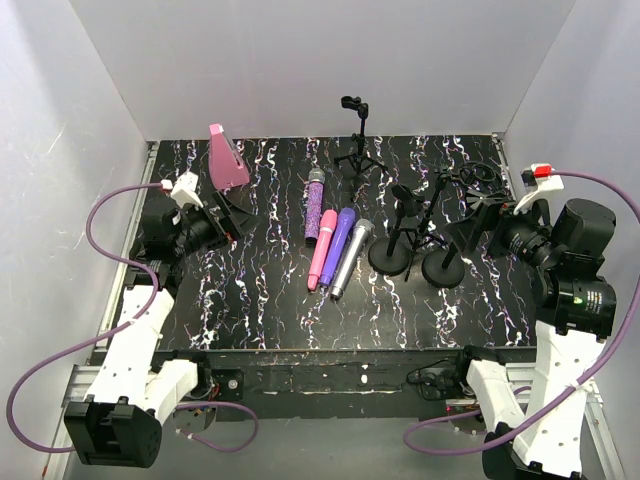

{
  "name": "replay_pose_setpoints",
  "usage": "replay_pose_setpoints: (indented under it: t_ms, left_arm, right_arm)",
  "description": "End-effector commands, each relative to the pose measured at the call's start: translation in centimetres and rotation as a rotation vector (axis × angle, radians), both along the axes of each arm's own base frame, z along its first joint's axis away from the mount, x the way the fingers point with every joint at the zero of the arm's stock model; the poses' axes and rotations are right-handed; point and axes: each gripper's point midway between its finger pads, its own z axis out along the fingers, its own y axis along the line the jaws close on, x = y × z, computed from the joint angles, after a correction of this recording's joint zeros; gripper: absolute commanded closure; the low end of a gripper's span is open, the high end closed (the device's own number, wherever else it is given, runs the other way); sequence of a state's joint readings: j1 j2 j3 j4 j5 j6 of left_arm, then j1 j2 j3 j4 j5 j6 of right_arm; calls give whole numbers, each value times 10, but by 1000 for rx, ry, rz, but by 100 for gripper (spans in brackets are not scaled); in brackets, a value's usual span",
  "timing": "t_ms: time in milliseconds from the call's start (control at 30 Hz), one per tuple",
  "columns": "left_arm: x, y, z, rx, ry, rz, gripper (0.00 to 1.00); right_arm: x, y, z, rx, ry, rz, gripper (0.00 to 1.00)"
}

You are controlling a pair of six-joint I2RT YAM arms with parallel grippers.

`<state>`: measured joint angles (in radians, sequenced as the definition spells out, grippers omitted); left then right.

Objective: Attach the microphones to the stand

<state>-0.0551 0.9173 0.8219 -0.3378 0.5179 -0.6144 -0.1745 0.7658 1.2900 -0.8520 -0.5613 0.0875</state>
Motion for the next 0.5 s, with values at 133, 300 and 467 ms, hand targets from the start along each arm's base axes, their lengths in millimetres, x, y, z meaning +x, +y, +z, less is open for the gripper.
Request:
replay_pose_setpoints:
  t_ms: [133, 300, 467]
  left_arm:
    - [-6, -15, 20, -75, -4, -82, 2]
    - [-9, -20, 19, -102, 20, -113, 2]
    - [-9, -24, 20, -115, 32, -135, 2]
  right_arm:
    - [-10, 13, 2, 22, -3, 89, 2]
    - [-28, 35, -3, 5, -39, 303, 2]
    - [-43, 48, -21, -68, -106, 509, 2]
